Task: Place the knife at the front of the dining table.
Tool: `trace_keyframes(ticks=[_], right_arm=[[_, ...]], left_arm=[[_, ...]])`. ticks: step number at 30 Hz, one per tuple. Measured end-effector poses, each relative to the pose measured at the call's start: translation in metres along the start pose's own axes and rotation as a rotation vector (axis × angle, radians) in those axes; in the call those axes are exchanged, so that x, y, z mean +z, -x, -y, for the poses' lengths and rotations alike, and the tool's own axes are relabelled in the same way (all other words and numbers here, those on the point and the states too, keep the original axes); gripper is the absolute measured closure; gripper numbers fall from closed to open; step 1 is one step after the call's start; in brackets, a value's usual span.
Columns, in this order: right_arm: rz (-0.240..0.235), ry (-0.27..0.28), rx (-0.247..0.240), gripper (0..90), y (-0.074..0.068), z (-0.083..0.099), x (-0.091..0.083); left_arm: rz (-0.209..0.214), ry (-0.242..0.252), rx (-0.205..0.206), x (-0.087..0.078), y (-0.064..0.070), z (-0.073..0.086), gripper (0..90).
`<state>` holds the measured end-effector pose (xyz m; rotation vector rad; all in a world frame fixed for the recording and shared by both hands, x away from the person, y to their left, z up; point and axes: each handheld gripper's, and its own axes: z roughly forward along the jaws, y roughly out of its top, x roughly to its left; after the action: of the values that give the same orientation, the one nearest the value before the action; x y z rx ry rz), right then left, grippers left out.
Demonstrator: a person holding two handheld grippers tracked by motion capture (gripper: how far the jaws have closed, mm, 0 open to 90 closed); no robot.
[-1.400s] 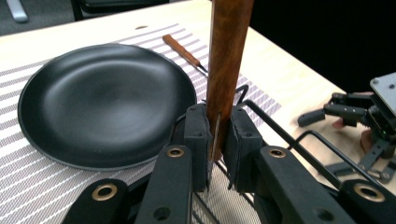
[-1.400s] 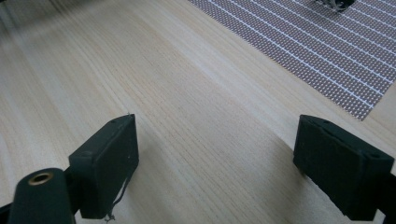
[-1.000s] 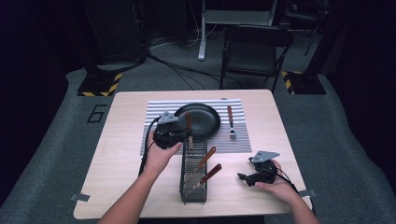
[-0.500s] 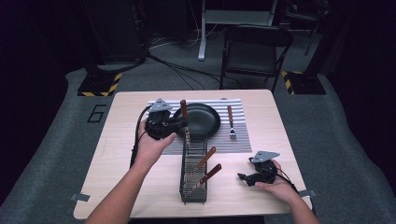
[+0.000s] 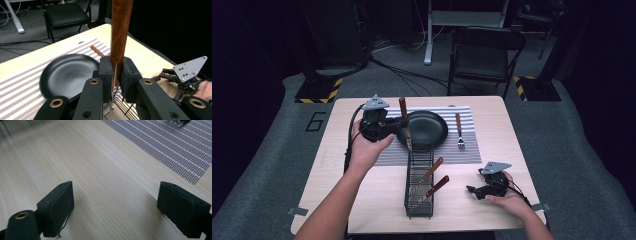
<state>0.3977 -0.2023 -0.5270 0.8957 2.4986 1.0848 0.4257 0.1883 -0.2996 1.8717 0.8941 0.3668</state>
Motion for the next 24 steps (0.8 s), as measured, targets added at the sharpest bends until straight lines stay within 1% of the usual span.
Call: trace_keyframes(ticks=[1, 2, 4, 5, 8, 9, 11, 14, 19, 21, 24], right_arm=[[0.0, 0.0, 0.0, 13.2, 0.0, 0.0, 0.0], [0.0, 0.0, 0.0, 13.2, 0.0, 0.0, 0.0], [0.0, 0.0, 0.0, 13.2, 0.0, 0.0, 0.0], [0.002, 0.002, 0.007, 13.2, 0.0, 0.0, 0.0], [0.001, 0.002, 0.008, 13.2, 0.0, 0.0, 0.0], [0.001, 0.002, 0.008, 13.2, 0.0, 0.0, 0.0], [0.002, 0.002, 0.008, 13.2, -0.001, 0.0, 0.0], [0.003, 0.003, 0.012, 13.2, -0.001, 0.0, 0.0], [0.003, 0.004, 0.012, 13.2, -0.001, 0.0, 0.0], [0.0, 0.0, 0.0, 13.1, 0.0, 0.0, 0.0], [0.0, 0.0, 0.0, 13.2, 0.0, 0.0, 0.0]], left_arm=[[-0.001, -0.001, -0.013, -0.002, -0.002, 0.0, 80.6], [-0.001, -0.001, -0.009, -0.003, -0.004, 0.0, 80.6], [-0.007, 0.002, -0.016, -0.007, -0.009, 0.0, 80.6], [-0.006, -0.001, -0.018, -0.009, -0.011, 0.0, 80.6], [-0.024, -0.003, -0.025, -0.013, -0.017, 0.0, 80.6], [-0.029, -0.002, -0.035, -0.013, -0.019, 0.001, 80.6], [-0.053, -0.003, -0.037, -0.015, -0.026, 0.002, 80.6], [-0.074, -0.005, -0.042, -0.016, -0.035, 0.007, 80.6], [-0.095, -0.005, -0.069, -0.014, -0.052, 0.017, 80.6], [-0.102, -0.002, -0.073, -0.013, -0.056, 0.019, 80.6], [-0.114, -0.01, -0.077, -0.011, -0.062, 0.024, 80.6]])
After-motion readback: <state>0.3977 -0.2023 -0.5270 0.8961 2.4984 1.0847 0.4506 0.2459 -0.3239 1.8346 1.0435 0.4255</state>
